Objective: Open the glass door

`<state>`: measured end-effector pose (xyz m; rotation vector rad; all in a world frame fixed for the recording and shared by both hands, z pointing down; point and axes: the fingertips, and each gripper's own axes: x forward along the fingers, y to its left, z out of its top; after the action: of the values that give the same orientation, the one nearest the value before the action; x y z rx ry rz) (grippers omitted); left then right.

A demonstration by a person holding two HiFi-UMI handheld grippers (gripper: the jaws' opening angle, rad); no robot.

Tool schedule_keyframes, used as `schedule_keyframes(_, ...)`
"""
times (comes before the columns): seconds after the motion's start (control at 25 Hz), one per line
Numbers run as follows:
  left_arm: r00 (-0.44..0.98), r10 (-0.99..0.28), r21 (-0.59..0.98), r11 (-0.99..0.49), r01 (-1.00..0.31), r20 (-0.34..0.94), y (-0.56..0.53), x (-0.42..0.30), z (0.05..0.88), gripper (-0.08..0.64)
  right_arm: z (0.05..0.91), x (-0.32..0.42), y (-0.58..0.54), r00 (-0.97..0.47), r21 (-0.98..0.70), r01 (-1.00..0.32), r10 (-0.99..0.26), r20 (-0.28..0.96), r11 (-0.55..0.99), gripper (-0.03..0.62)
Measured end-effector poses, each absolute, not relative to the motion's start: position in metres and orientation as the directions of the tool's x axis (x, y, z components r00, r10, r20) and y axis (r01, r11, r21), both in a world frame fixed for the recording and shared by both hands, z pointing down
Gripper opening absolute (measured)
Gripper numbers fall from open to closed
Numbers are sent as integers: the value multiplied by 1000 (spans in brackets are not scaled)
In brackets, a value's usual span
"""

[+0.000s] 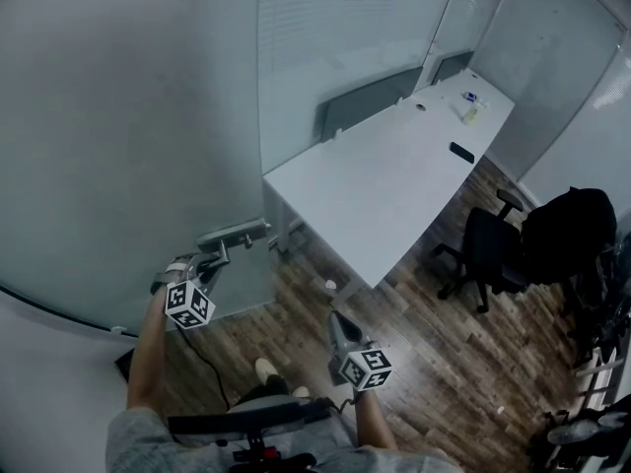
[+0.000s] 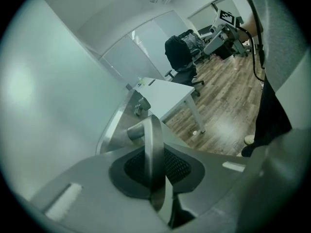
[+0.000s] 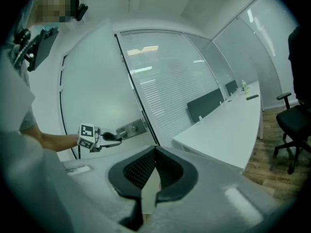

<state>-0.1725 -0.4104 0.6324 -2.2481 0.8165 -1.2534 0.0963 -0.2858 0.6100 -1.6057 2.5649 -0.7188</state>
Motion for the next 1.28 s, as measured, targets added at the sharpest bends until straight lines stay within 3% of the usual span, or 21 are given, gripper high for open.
schedule_keyframes(1.28,421,-630,-636,-758,-148,653,-281,-152,637,51,602,140,-168,-467,-387,-844,-864,188,372,2)
